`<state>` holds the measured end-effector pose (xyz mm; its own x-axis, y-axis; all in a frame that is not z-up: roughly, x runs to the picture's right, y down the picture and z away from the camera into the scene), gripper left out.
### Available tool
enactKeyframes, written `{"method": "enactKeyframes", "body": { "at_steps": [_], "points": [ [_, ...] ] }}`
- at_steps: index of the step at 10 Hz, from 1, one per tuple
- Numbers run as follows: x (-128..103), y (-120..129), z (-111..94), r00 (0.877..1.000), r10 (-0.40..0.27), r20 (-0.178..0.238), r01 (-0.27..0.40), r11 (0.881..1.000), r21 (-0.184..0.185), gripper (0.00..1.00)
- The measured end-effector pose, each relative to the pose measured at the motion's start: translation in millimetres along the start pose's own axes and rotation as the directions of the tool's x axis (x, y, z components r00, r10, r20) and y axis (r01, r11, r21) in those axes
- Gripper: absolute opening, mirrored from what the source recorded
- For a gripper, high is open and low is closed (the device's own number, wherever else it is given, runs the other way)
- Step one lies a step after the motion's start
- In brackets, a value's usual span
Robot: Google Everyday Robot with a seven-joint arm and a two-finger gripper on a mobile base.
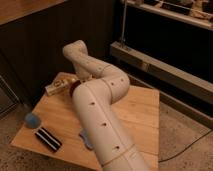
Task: Drag the ceramic bowl in a circle
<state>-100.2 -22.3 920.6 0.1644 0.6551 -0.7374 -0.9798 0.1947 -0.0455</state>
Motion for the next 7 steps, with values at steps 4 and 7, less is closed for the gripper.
{"method": "enactKeyframes", "body": {
  "at_steps": [4, 7],
  "points": [
    [48, -12, 12, 0.998, -0.046, -0.050, 0.044, 0.999, -0.032, 0.00],
    [82, -12, 23, 0.992, -0.098, -0.080, 0.098, 0.995, -0.008, 0.00]
  ]
}}
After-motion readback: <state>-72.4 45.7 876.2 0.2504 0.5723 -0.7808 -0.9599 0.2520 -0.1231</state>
